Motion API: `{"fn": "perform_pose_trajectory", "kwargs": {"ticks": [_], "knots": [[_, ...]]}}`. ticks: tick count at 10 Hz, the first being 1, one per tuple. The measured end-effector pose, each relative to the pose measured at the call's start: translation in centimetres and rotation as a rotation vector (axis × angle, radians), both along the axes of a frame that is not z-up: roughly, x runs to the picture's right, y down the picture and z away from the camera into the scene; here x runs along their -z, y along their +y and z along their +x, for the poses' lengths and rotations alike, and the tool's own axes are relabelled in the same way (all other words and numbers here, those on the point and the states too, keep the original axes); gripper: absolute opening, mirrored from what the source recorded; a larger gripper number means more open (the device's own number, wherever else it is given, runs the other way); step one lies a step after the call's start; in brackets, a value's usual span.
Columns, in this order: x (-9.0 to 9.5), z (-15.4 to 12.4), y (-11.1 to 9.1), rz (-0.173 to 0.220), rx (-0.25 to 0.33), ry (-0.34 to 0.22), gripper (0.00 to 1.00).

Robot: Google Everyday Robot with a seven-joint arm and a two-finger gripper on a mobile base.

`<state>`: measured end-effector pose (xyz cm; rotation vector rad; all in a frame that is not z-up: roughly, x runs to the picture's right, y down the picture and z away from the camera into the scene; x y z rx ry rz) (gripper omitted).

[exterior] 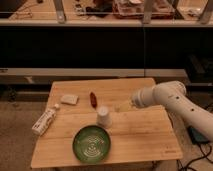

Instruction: Pick up the ceramic bowl

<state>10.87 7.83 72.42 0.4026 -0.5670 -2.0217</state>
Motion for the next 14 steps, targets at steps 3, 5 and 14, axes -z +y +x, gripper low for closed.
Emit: {"fn": "perform_pose_trajectory", "kwargs": {"ticks": [3,5,14], "knots": [[2.4,-4.2,4.9,-0.149,0.031,-0.105,0.80],[3.6,-5.8,7.0,-0.216,0.062,-0.151,0.80],[1.8,-7.7,9.5,-0.383,0.062,-0.175,0.80]]}}
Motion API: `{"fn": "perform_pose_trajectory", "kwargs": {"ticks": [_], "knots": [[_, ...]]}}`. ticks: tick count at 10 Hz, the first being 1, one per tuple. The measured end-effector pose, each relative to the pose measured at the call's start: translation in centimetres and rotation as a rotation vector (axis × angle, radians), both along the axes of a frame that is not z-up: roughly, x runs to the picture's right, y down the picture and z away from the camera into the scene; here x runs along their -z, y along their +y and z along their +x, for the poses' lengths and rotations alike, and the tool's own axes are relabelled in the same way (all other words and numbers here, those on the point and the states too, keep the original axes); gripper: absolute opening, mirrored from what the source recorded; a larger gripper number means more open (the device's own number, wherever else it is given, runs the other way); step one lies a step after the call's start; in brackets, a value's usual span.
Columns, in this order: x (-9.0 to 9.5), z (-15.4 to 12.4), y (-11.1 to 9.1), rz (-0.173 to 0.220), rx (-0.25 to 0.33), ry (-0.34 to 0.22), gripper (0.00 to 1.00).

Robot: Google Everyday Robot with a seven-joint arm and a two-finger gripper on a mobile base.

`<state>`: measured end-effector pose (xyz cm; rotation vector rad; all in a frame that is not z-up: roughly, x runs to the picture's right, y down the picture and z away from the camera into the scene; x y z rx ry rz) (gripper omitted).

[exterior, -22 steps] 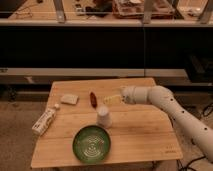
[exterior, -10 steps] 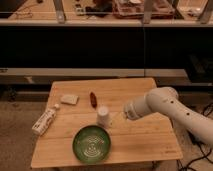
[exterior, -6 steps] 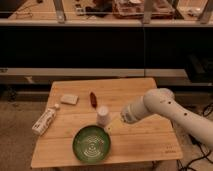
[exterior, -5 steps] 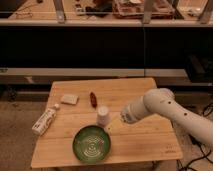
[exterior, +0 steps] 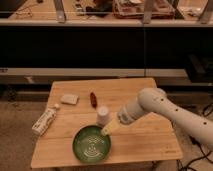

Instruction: Pick up the ceramic bowl

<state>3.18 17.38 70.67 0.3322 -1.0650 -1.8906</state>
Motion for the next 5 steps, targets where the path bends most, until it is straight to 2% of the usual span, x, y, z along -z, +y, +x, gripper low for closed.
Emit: {"fn": "perform_pose_trajectory", "kwargs": {"ticks": [3,5], "knots": [[-2.5,-0.2,1.4,-0.089,0.018,0.029,0.80],[-3.9,-0.3,2.0,-0.129,0.017,0.036,0.80]]}}
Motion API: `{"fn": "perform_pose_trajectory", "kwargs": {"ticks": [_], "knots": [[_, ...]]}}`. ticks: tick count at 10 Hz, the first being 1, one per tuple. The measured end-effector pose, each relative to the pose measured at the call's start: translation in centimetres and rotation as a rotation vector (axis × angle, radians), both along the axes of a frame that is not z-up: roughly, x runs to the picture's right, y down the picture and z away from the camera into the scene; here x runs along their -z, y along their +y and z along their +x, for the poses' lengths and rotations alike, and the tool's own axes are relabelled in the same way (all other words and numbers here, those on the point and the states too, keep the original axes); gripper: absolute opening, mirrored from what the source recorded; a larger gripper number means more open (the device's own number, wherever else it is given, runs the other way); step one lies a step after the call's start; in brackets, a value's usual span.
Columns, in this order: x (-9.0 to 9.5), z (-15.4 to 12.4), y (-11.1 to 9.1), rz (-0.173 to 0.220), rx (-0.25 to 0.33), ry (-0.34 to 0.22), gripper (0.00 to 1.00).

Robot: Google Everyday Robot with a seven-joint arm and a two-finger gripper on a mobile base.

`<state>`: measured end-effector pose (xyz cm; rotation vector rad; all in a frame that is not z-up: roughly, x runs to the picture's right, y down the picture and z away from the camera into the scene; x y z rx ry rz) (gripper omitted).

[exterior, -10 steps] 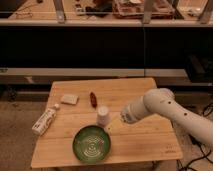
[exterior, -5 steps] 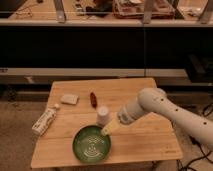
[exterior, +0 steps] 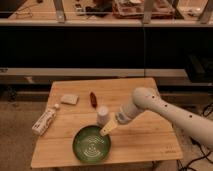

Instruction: Pick up the ceramic bowl

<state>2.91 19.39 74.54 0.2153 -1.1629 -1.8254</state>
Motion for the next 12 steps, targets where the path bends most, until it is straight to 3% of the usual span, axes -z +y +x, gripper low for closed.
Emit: {"fn": "perform_pose_trajectory", "kwargs": {"ticks": [1,4,6,12], "knots": [[-0.5,-0.2,0.2,-0.017,-0.001,-0.002,0.78],[-1.9,-1.7,1.0,-0.058,-0.001,-0.027,0.53],[-2.5,-2.1,1.6,-0.061,0.024,-0.028,0.51],[-4.7,-1.9,2.5,-0.028,0.021,0.009,0.51]]}}
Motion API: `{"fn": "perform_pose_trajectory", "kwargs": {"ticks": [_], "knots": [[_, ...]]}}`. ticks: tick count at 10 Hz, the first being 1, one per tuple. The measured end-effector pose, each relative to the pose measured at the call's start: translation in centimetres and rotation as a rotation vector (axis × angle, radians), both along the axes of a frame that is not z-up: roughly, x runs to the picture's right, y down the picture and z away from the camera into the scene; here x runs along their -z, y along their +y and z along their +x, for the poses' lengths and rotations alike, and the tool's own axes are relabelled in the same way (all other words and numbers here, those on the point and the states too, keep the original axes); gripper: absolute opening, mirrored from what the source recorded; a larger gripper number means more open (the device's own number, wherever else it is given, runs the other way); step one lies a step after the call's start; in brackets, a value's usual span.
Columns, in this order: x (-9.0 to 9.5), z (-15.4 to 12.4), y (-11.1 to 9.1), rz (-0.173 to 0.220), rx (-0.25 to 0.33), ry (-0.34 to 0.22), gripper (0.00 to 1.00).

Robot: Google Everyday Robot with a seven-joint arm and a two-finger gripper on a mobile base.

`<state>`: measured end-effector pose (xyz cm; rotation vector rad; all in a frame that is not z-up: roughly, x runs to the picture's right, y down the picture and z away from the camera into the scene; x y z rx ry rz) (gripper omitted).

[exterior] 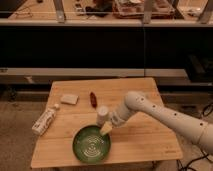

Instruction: Pick up the ceramic bowl

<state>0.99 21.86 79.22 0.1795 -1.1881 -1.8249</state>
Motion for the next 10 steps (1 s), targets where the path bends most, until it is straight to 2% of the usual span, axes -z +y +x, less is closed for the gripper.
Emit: {"fn": "perform_pose_trajectory", "kwargs": {"ticks": [7,8,10], "knots": [[-1.0,-1.4,2.2,-0.029,0.037,-0.025,0.51],[-1.2,-1.6,2.5,-0.034,0.045,-0.029,0.47],[-1.7,-1.8,2.8,-0.042,0.052,-0.030,0.29]]}}
